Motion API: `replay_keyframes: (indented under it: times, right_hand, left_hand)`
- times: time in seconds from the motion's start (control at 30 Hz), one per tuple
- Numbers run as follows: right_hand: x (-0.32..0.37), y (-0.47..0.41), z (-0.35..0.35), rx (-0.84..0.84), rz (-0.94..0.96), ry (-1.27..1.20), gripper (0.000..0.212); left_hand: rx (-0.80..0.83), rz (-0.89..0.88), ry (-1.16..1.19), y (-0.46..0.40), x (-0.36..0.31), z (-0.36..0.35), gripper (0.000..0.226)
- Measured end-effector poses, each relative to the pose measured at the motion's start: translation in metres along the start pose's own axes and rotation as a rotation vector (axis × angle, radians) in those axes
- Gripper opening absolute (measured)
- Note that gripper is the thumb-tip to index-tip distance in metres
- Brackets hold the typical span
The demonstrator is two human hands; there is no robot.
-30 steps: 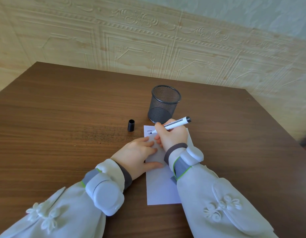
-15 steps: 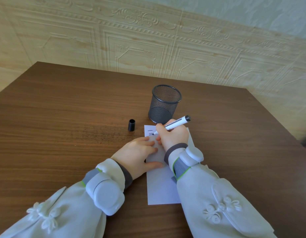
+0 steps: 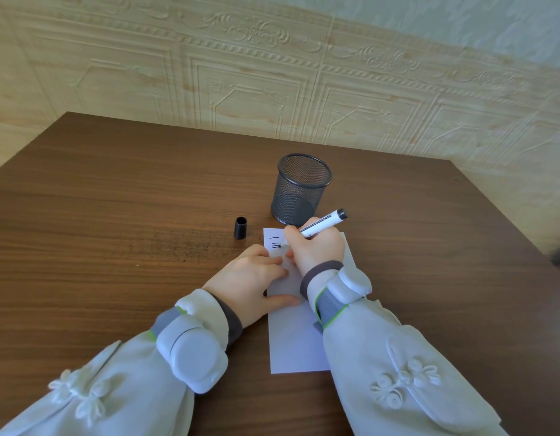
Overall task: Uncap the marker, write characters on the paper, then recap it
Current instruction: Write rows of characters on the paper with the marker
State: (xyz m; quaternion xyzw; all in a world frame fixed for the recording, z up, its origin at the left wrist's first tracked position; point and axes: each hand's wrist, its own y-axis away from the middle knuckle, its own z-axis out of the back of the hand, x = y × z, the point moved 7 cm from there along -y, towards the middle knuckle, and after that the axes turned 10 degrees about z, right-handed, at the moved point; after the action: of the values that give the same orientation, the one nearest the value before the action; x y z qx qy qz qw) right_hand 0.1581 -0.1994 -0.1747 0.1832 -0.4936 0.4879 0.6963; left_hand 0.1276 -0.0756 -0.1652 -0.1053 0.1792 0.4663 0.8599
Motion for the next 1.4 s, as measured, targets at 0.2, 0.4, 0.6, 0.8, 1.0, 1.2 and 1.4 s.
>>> replay_keyframes:
  times: [0.2,0.4,0.6,0.8,1.0,1.2,1.4]
  right_hand:
    - [0.002,0.002,0.003,-0.009,-0.036,-0.044,0.019]
    - [0.005,0.002,-0.003,0.053,0.043,0.002,0.023]
    - [0.006,0.001,0.001,0.006,0.054,0.034,0.018]
    - [0.003,0.002,0.002,-0.005,0.037,-0.013,0.018]
    - [0.006,0.003,-0.005,0.08,0.072,-0.014,0.029]
    - [0.006,0.002,-0.001,0.04,0.082,0.066,0.018]
    - [0.004,-0.001,0.005,-0.018,0.06,0.072,0.018]
  left_hand:
    - [0.063,0.045,-0.082,0.0,0.002,-0.003,0.064]
    - [0.045,0.042,-0.094,0.001,0.0,0.0,0.051]
    - [0.044,0.048,-0.105,0.001,0.0,0.001,0.052]
    - [0.057,0.053,-0.12,0.001,0.0,-0.001,0.054]
    - [0.059,0.023,-0.13,0.001,-0.001,-0.002,0.05]
    - [0.074,0.031,-0.148,0.001,-0.002,-0.001,0.052]
    - [0.12,0.042,-0.16,0.003,-0.002,-0.004,0.076]
